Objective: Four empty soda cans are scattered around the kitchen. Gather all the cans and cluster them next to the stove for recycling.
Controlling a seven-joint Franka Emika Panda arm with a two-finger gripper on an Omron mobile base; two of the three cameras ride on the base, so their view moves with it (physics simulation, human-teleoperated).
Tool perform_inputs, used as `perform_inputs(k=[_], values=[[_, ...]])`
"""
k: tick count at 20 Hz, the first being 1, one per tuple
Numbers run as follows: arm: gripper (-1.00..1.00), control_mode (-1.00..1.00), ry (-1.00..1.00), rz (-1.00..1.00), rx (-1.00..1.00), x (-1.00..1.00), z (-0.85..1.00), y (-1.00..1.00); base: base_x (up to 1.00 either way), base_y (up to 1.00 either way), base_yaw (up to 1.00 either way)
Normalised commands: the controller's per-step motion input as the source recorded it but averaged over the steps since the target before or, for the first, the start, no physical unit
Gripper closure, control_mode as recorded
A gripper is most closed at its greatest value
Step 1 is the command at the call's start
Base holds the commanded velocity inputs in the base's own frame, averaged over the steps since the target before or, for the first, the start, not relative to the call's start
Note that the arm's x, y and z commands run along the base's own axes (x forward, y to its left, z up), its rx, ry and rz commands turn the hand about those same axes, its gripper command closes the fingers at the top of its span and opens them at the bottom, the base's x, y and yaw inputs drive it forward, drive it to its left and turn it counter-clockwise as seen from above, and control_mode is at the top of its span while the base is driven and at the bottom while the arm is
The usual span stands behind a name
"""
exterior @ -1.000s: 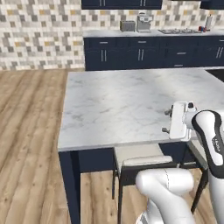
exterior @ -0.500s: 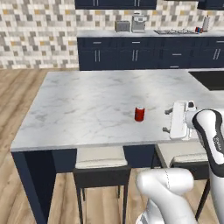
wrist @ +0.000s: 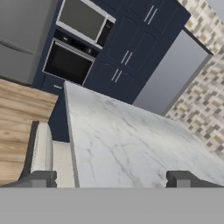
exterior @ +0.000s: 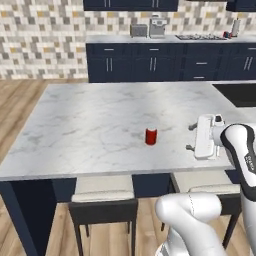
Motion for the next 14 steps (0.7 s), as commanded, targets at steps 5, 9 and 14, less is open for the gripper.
perform_inputs(k=[5, 9, 14], values=[[-1.0, 1.0, 0.0, 0.0, 0.0, 0.0, 0.0, 0.0, 0.34, 0.34, 0.0], [-1.0, 1.0, 0.0, 0.0, 0.0, 0.0, 0.0, 0.0, 0.41, 0.21, -0.05], [-1.0, 1.0, 0.0, 0.0, 0.0, 0.0, 0.0, 0.0, 0.49, 0.08, -0.1]])
